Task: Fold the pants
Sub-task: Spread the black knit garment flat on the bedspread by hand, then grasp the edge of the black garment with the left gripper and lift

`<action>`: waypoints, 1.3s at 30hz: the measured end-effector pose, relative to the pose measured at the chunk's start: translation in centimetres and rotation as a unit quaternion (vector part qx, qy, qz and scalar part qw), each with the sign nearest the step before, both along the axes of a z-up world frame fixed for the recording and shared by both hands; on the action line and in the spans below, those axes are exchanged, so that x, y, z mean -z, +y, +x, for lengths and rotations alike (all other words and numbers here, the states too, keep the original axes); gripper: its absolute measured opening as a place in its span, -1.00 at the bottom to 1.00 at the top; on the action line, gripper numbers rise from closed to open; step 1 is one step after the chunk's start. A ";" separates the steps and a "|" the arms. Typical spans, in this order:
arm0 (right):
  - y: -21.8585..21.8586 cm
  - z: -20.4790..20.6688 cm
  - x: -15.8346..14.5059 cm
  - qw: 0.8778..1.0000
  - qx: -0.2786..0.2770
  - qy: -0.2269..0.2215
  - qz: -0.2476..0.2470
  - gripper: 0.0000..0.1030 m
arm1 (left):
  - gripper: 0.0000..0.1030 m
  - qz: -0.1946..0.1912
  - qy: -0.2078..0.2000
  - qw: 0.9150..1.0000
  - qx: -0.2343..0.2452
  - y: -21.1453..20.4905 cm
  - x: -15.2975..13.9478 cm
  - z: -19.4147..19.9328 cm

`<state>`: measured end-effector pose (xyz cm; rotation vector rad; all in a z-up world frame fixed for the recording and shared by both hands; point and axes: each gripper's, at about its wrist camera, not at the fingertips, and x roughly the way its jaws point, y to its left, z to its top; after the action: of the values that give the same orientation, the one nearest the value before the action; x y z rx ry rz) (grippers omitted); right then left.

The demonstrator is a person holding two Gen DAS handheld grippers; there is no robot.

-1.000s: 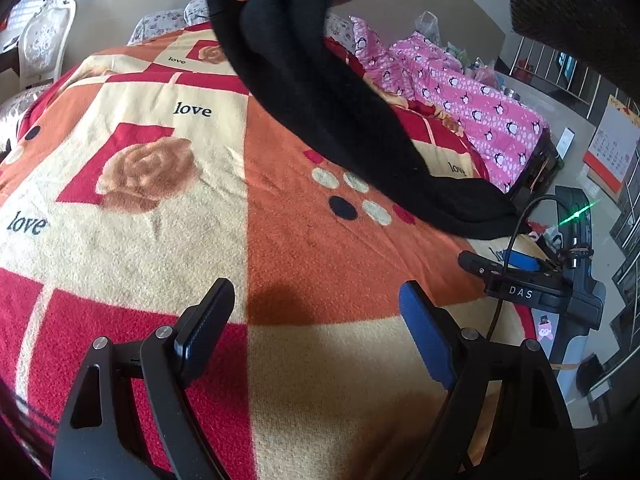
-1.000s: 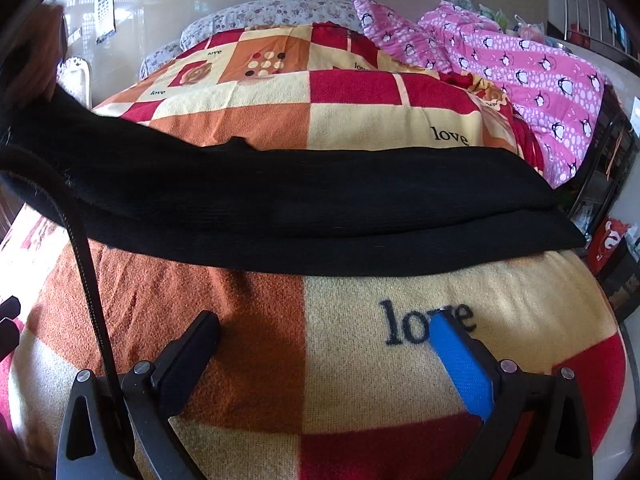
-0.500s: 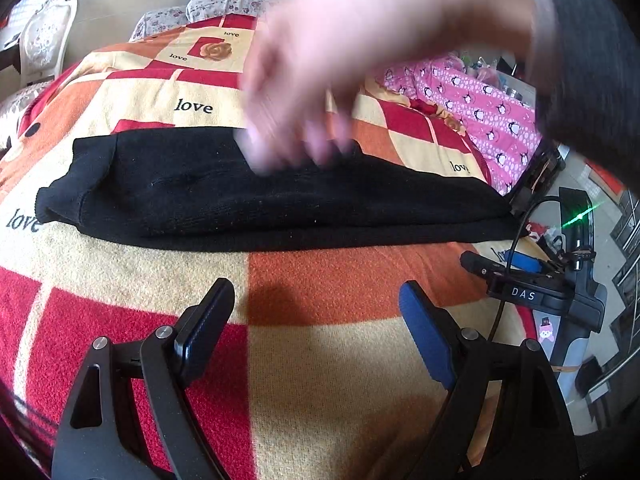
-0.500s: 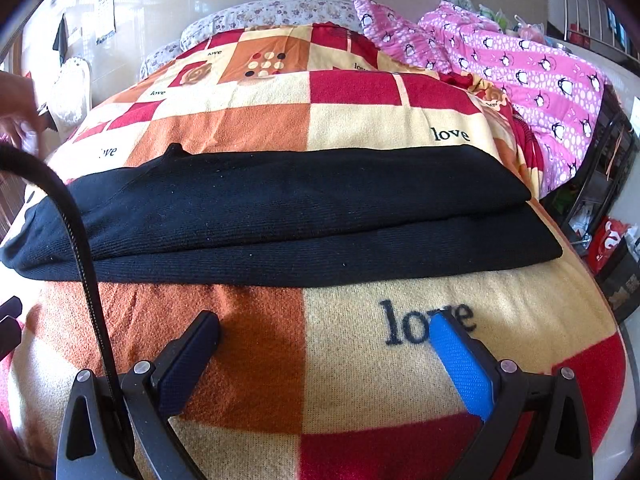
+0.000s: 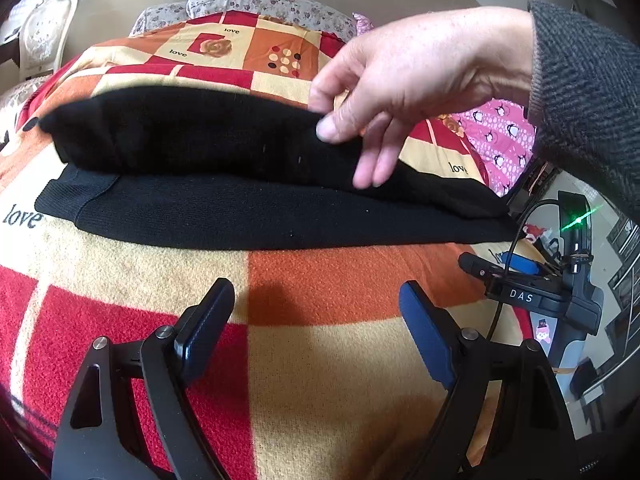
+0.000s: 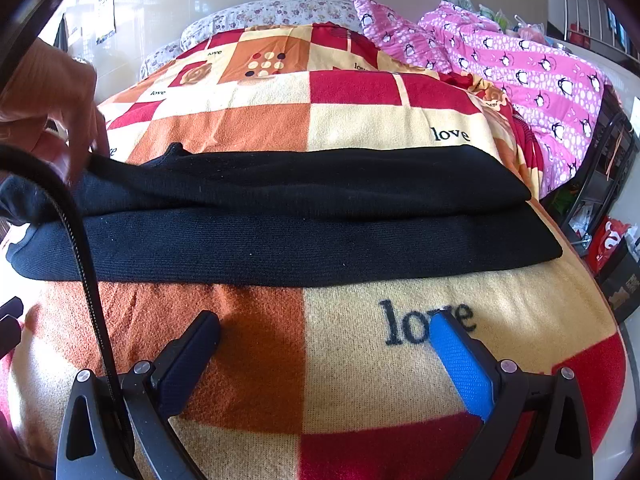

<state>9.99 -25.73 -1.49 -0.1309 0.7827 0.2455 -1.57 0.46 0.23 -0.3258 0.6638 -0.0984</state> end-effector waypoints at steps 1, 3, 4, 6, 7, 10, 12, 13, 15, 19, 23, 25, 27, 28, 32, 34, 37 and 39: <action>0.0 0.0 0.0 1.000 0.000 0.000 0.000 1.00 | 0.64 -0.002 0.000 1.000 0.001 0.1 0.0 0.0; 0.0 0.0 0.0 1.000 0.000 0.000 0.000 1.00 | 0.64 -0.006 0.001 1.000 0.002 0.2 0.1 0.2; 0.0 0.0 0.0 1.000 0.000 0.000 0.000 1.00 | 0.64 -0.009 0.001 1.000 0.002 0.3 0.1 0.2; 0.0 0.0 0.0 1.000 0.000 0.000 0.000 1.00 | 0.64 -0.012 0.003 1.000 0.003 0.5 0.2 0.3; 0.1 0.0 0.0 1.000 0.000 0.000 0.000 1.00 | 0.64 -0.013 0.004 1.000 0.002 0.5 0.2 0.4; 0.1 0.0 0.0 1.000 0.000 0.000 0.000 1.00 | 0.64 -0.015 0.007 1.000 0.002 0.7 0.3 0.5; 0.0 0.0 0.1 1.000 0.000 -0.001 0.000 1.00 | 0.64 -0.015 0.007 1.000 0.001 0.8 0.3 0.6; 0.0 0.0 0.0 1.000 0.000 0.000 0.000 1.00 | 0.64 -0.014 0.008 1.000 0.001 0.8 0.3 0.7; 0.0 0.0 0.0 1.000 0.000 0.000 0.000 1.00 | 0.64 -0.009 0.008 1.000 0.000 0.6 0.3 0.7; 0.0 0.0 -0.1 1.000 0.000 0.000 0.000 1.00 | 0.64 -0.002 0.011 1.000 -0.003 0.3 0.3 0.7; 0.0 0.0 -0.1 1.000 0.000 0.000 0.000 1.00 | 0.64 0.006 0.013 1.000 -0.006 0.0 0.3 0.8; 0.0 0.0 -0.1 1.000 0.000 0.000 0.000 1.00 | 0.64 0.012 0.015 1.000 -0.008 0.0 0.4 0.7; -0.1 0.0 -0.1 1.000 0.000 0.000 0.000 1.00 | 0.64 0.017 0.017 1.000 -0.009 -0.1 0.4 0.7; -0.1 0.0 -0.1 1.000 0.000 0.000 0.000 1.00 | 0.64 0.019 0.017 1.000 -0.010 0.0 0.4 0.7; -0.1 -0.1 -0.1 1.000 0.000 0.000 0.000 1.00 | 0.64 0.017 0.017 1.000 -0.011 0.1 0.4 0.6; -0.1 -0.1 -0.1 1.000 0.000 0.000 0.000 1.00 | 0.64 0.008 0.016 1.000 -0.013 0.5 0.4 0.5; -0.1 -0.1 -0.2 1.000 0.000 0.000 0.000 1.00 | 0.64 -0.019 -0.012 0.999 -0.037 2.0 -0.4 -0.5; -0.1 -0.1 -0.1 1.000 0.001 0.000 0.000 1.00 | 0.64 -0.048 -0.047 0.995 -0.074 4.0 -1.4 -2.1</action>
<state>9.91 -25.81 -1.34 -0.1303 0.7829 0.2443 -3.64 4.49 1.60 -0.4588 0.5409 -0.0046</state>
